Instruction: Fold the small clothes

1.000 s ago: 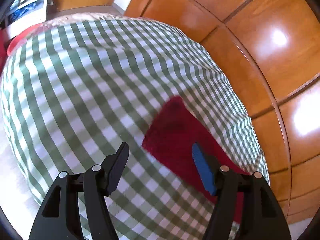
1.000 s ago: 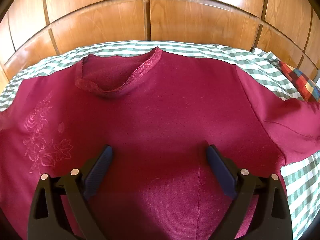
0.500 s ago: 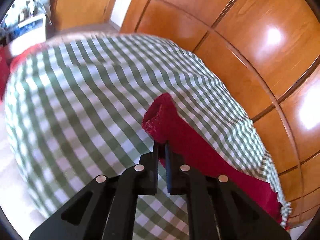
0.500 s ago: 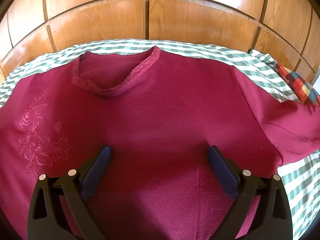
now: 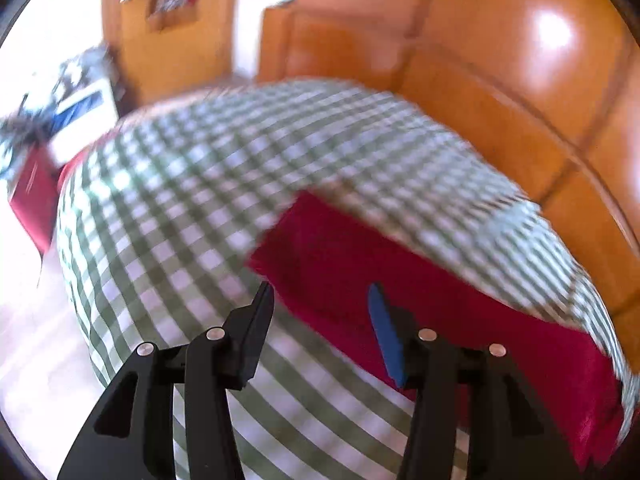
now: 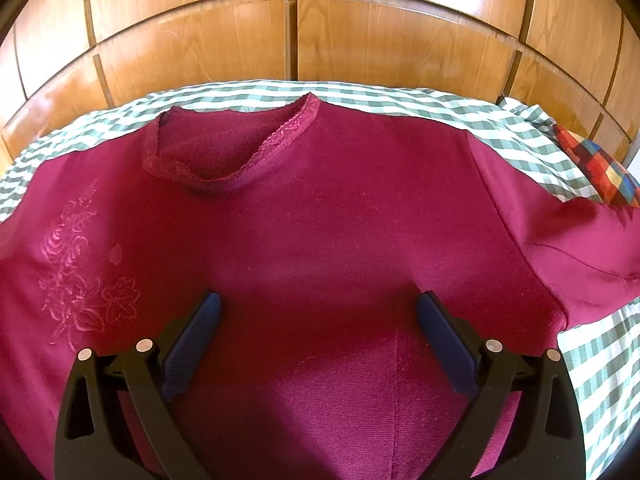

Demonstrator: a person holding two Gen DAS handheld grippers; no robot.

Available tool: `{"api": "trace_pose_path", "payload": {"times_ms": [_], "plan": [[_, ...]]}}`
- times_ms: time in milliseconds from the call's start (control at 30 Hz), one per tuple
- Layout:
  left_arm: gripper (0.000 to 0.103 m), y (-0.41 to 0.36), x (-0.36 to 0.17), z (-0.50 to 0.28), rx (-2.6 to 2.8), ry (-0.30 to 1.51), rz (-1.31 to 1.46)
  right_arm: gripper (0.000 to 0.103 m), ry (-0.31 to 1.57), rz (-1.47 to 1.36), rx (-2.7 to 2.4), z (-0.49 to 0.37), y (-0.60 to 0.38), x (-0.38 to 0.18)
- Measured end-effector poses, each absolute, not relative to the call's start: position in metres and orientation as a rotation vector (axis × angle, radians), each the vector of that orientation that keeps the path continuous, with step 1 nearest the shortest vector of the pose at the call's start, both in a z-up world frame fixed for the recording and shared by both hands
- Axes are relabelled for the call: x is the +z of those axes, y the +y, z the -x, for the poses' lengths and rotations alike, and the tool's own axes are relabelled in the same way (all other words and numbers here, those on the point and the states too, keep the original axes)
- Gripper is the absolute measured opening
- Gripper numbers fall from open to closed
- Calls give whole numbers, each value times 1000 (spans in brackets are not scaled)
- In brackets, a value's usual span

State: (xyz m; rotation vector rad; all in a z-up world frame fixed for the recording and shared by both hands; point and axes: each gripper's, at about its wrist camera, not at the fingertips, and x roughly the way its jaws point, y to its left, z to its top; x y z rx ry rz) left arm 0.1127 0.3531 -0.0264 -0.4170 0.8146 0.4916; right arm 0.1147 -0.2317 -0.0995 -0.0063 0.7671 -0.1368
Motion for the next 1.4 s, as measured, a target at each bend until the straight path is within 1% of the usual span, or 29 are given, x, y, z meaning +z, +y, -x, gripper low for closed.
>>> {"api": "trace_pose_path", "payload": {"times_ms": [67, 167, 233, 433, 567, 633, 700, 900, 933, 967, 1067, 1167, 1400], "plan": [[61, 315, -14, -108, 399, 778, 360, 97, 764, 2, -134, -114, -232, -99], [67, 249, 0, -97, 240, 739, 294, 97, 760, -1, -132, -114, -233, -99], [67, 198, 5, -84, 136, 735, 249, 97, 758, -6, -129, -113, -234, -99], [67, 66, -13, -72, -79, 764, 91, 97, 751, -30, -113, -112, -237, -99], [67, 16, -38, -72, -95, 789, -62, 97, 747, -56, -95, -111, -240, -99], [67, 6, -56, -75, -90, 846, -70, 97, 745, -69, -86, -111, -242, -99], [70, 8, -73, -81, -67, 896, -51, 97, 743, -77, -81, -111, -243, -99], [72, 3, -75, -79, -43, 866, -64, 97, 746, -89, -80, -108, -246, -93], [73, 1, -77, -81, -42, 865, -63, 91, 743, -76, -104, -105, -246, -89], [73, 1, -76, -80, -42, 864, -63, 88, 727, -38, -152, -97, -247, -80], [73, 2, -76, -78, -41, 858, -62, 88, 662, -8, -189, -69, -259, -50], [74, 3, -78, -77, -37, 855, -66, 88, 629, 21, -264, -45, -280, -33], [75, 3, -79, -77, -34, 855, -69, 88, 610, -4, -383, 6, -335, -29]]}}
